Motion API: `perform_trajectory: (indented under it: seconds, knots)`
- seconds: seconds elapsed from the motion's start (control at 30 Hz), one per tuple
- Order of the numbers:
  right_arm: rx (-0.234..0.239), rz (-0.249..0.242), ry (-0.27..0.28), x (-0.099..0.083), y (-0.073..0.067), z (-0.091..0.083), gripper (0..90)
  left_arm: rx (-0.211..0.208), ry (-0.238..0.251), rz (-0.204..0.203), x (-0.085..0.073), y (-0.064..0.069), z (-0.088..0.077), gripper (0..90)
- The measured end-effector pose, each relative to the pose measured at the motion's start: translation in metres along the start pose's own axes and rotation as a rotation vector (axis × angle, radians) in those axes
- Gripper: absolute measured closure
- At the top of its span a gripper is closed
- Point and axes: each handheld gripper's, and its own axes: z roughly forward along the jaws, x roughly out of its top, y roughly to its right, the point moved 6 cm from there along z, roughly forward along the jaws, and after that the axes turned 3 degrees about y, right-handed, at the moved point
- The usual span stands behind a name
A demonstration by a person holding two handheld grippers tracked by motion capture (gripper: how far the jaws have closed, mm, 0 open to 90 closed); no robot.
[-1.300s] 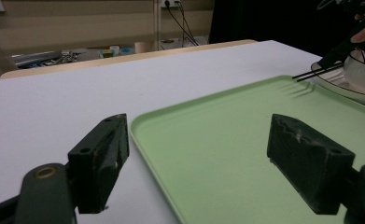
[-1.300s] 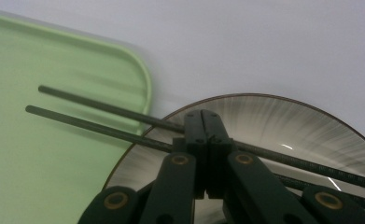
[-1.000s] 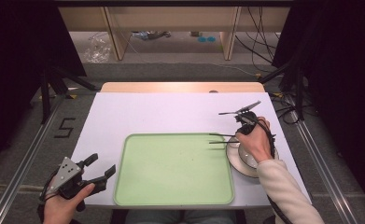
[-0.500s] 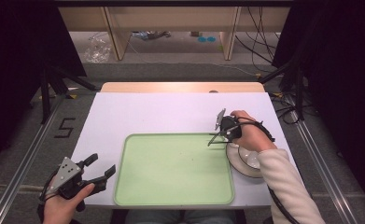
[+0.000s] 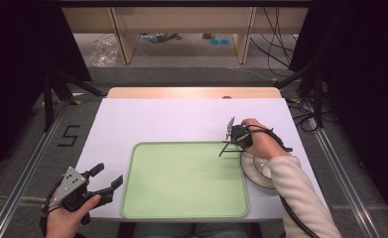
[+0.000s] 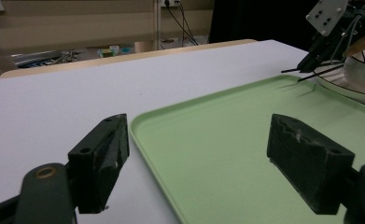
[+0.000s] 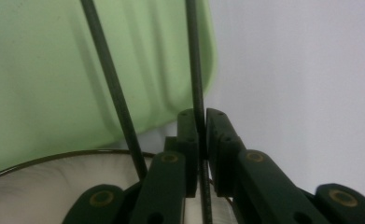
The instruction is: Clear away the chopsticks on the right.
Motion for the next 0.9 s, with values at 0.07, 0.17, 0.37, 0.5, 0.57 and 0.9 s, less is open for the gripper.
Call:
perform_trajectory:
  seconds: [0.07, 0.17, 0.37, 0.5, 0.57, 0.9]
  knots:
    - [-0.015, -0.007, 0.011, 0.0, 0.001, -0.001, 87.6, 0.0, 0.0, -0.001, 0.0, 0.0, 0.0, 21.0]
    - [-0.053, -0.021, 0.031, 0.001, 0.006, -0.007, 87.7, 0.0, 0.0, -0.002, 0.0, 0.0, 0.0, 21.0]
    - [-0.162, -0.051, 0.103, 0.009, 0.017, -0.027, 87.8, 0.001, 0.0, -0.002, 0.0, 0.0, 0.0, 21.0]
    - [-0.205, -0.019, 0.144, 0.015, 0.019, -0.045, 87.8, 0.001, 0.0, -0.001, 0.0, 0.0, 0.0, 21.0]
    - [-0.228, -0.014, 0.176, 0.018, 0.022, -0.054, 87.8, 0.0, -0.001, -0.002, 0.0, 0.0, 0.0, 21.0]
    - [-0.327, 0.066, 0.391, 0.042, 0.026, -0.1, 87.9, 0.001, 0.001, 0.0, 0.0, 0.0, 0.0, 21.0]
